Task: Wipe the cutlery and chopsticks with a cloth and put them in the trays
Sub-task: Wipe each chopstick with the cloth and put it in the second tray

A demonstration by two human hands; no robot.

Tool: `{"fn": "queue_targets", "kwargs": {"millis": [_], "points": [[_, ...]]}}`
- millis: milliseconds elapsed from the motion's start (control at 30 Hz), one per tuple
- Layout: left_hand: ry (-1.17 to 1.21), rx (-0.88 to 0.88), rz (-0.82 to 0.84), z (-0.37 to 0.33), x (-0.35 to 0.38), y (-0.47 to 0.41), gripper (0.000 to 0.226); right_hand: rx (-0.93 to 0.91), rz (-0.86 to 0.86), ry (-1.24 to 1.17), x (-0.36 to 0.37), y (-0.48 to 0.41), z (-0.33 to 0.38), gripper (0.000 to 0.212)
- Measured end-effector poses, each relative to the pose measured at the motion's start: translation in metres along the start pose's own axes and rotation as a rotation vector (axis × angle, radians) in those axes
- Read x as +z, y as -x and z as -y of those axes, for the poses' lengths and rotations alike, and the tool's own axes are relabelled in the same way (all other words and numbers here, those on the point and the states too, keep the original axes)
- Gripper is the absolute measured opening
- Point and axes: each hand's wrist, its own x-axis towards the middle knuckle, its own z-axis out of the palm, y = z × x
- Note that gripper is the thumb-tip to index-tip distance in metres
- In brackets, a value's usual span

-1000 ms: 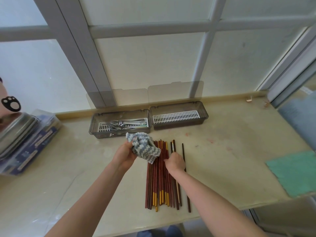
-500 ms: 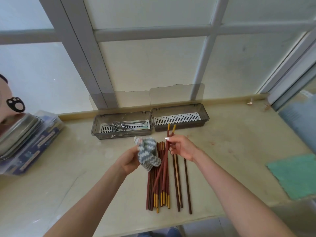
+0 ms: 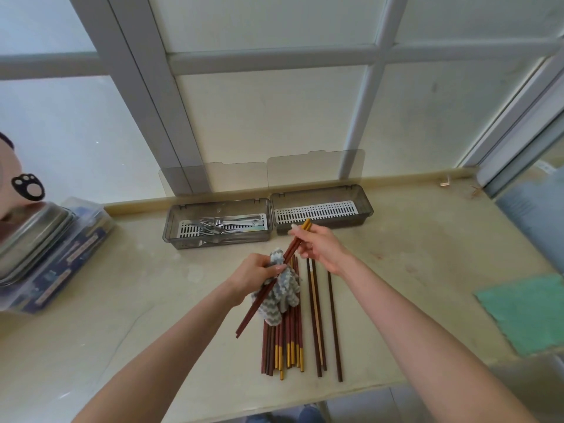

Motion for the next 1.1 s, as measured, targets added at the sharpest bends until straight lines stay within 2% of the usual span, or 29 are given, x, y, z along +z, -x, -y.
{"fn": "queue_targets", "kwargs": {"millis": [167, 333, 400, 433, 533, 600, 700, 833, 1000, 1100], "points": [[-0.008, 0.012, 0.03, -0.005, -0.009, 0.005, 0.022, 0.024, -0.13, 0.003, -0.005, -0.005, 0.015, 0.012], [-0.015, -0.024, 0.065, 0.011, -0.039, 0.017, 0.022, 0.038, -0.467, -0.211, -0.039, -0.012, 0.027, 0.008], [0.202, -0.022, 0.069, 0.025, -0.051, 0.018, 0.021, 0.005, -0.569, -0.355, -0.052, -0.012, 0.03, 0.007], [0.399, -0.004, 0.075, 0.029, -0.054, 0.018, 0.023, -0.021, -0.599, -0.458, -0.055, -0.012, 0.031, 0.007], [0.998, 0.079, 0.054, 0.032, -0.044, 0.012, 0.035, -0.077, -0.533, -0.725, -0.044, -0.009, 0.028, 0.009], [1.187, 0.106, 0.059, 0.022, -0.029, 0.007, 0.039, -0.052, -0.413, -0.799, -0.024, -0.005, 0.019, 0.008], [1.338, 0.187, 0.067, 0.002, -0.014, -0.002, 0.031, 0.005, -0.314, -0.799, 0.007, 0.001, 0.004, 0.007], [1.375, 0.252, -0.058, -0.009, -0.014, -0.016, 0.025, -0.013, -0.348, -0.873, 0.024, 0.004, -0.01, 0.013], [1.12, 0.2, -0.205, -0.009, -0.008, -0.017, 0.019, -0.027, -0.341, -0.868, 0.036, 0.006, -0.019, 0.024], [1.036, 0.125, -0.374, -0.014, -0.008, -0.015, 0.009, -0.016, -0.285, -0.821, 0.038, 0.009, -0.027, 0.023]]}}
